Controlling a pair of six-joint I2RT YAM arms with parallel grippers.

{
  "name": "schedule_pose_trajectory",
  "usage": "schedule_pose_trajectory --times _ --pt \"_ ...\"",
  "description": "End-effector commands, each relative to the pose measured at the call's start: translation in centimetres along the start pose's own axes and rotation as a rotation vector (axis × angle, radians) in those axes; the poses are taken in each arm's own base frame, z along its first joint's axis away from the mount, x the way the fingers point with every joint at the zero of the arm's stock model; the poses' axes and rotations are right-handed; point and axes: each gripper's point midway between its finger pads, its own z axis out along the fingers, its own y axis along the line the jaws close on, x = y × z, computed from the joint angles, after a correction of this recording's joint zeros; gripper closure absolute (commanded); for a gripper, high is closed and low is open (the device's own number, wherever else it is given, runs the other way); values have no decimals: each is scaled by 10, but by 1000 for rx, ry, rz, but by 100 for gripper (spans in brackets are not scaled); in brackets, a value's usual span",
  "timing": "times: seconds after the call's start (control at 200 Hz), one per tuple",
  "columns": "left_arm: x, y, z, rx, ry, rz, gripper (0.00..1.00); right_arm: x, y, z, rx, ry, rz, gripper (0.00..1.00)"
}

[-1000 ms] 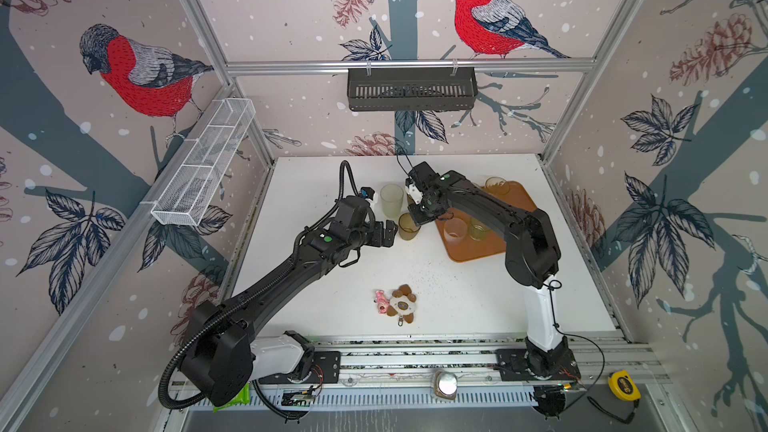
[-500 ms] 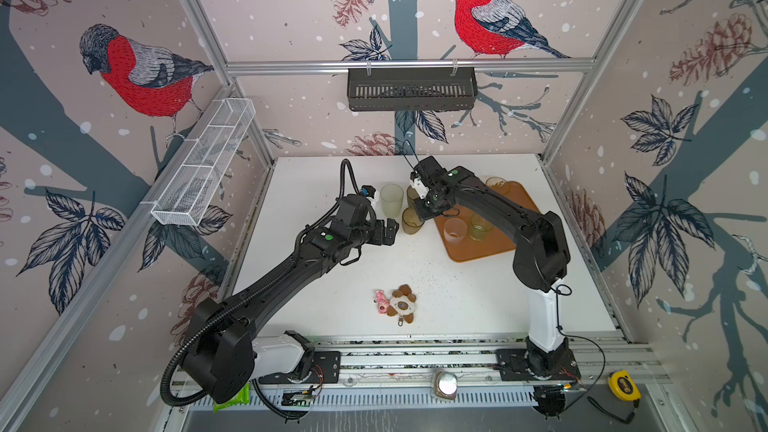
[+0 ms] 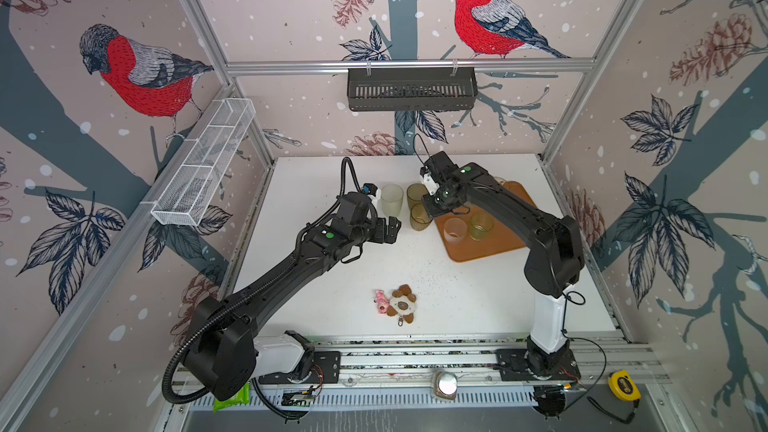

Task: Place the glasses into the tray
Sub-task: 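Carry the olive dimpled glass over the tray toward its far side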

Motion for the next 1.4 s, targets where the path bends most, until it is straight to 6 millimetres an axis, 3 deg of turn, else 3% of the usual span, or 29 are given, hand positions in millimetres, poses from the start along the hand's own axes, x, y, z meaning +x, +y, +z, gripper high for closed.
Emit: schedule_pose_trajectory --times 0.0,0.52,0.575,0.851,1.396 --pt "-17 -6 0 22 -54 12 2 4 -6 -10 19 3 -1 98" --pt "-17 -21 15 108 -35 10 2 11 -33 -32 44 -23 53 98" --pt "-27 -26 12 121 -53 16 3 11 -37 -35 50 -28 61 98" --pt "-29 -35 19 136 -40 56 2 13 -65 -44 77 -41 107 98" --pt "-29 -83 43 203 -10 151 2 12 -115 -65 113 -78 188 98"
